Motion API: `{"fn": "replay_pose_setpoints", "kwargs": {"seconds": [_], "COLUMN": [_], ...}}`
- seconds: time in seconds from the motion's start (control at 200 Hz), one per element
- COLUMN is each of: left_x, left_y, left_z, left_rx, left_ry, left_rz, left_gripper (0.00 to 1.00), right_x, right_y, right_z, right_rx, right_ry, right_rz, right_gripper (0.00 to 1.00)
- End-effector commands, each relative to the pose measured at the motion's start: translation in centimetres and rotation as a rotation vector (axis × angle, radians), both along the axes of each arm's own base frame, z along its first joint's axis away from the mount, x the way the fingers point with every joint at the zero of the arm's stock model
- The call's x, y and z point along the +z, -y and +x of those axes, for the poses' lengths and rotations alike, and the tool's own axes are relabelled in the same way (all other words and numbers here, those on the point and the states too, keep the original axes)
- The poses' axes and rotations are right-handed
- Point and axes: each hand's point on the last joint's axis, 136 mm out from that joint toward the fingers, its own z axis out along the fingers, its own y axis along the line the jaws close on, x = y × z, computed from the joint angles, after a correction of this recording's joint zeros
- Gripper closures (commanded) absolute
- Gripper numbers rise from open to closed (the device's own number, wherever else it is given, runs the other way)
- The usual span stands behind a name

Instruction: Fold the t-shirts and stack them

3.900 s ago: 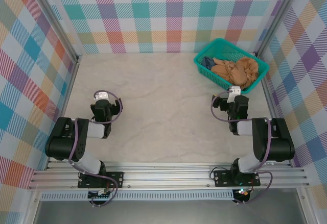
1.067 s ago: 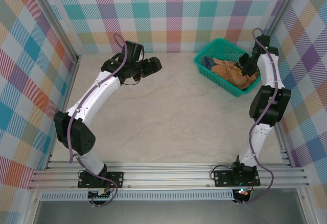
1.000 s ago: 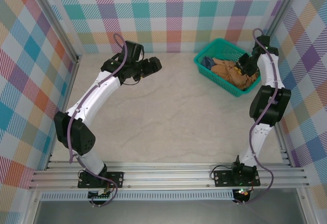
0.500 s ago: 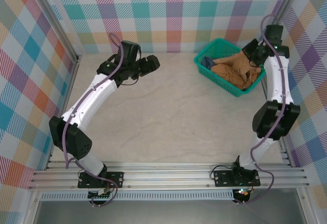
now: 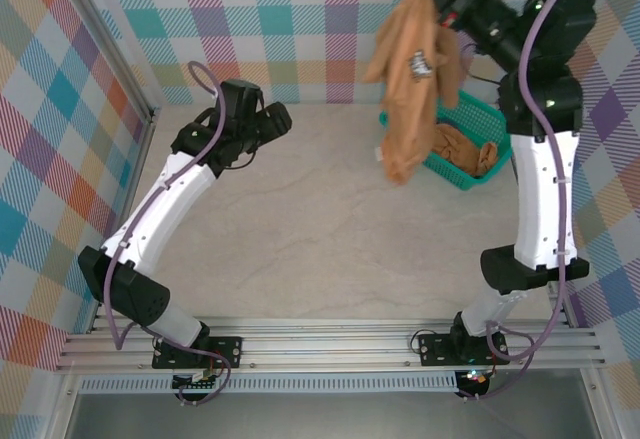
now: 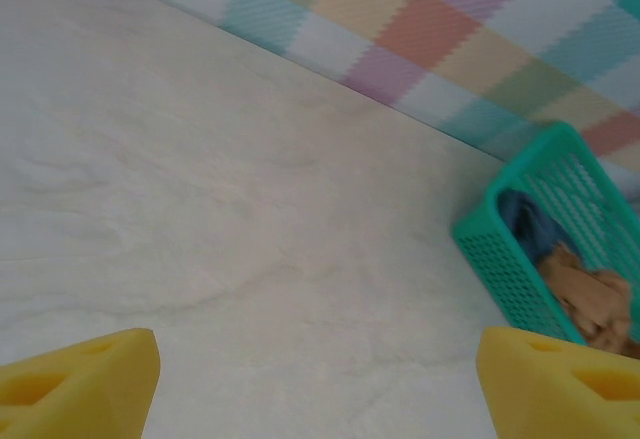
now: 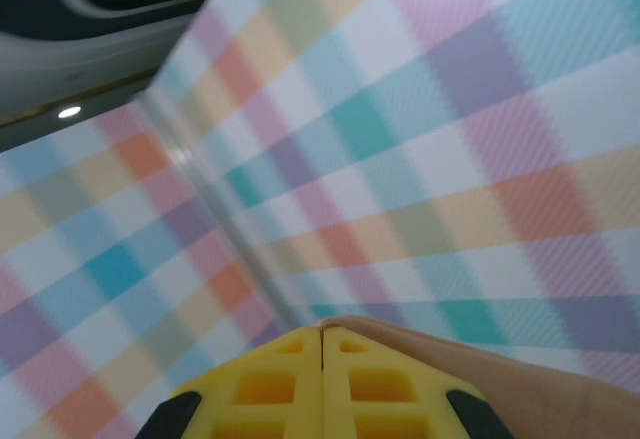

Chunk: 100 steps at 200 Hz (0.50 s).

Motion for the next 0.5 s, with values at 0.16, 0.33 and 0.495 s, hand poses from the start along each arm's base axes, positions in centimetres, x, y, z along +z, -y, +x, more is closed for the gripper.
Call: {"fn": "replay_pose_setpoints", "kwargs": {"seconds": [0.16,0.33,0.495], "left_x": [2.4,-0.4,-5.2], "left_y": [-7.9,-8.2,-2.4], "left_z": [-4.4,-6.3,-6.7], "left_rx": [0.221,0.175,-0.069], "left_ry": [0.010,-0.081,-0.218], "left_rz": [0.235,0.260,0.074], "left_gripper": [0.15,0.19,0.24], "right_x": [-19.9,-28.1,-28.4], "right_y": [-14.2,-13.9,-12.5], "right_z": [2.2,3.2,3.5], "right_rx": [0.285,0.193,0.166], "right_ry": [-0.476,-0.665,-0.684], "right_rz": [-0.166,-0.229,-0.191], "right_gripper": [1.00,1.00,1.00]}}
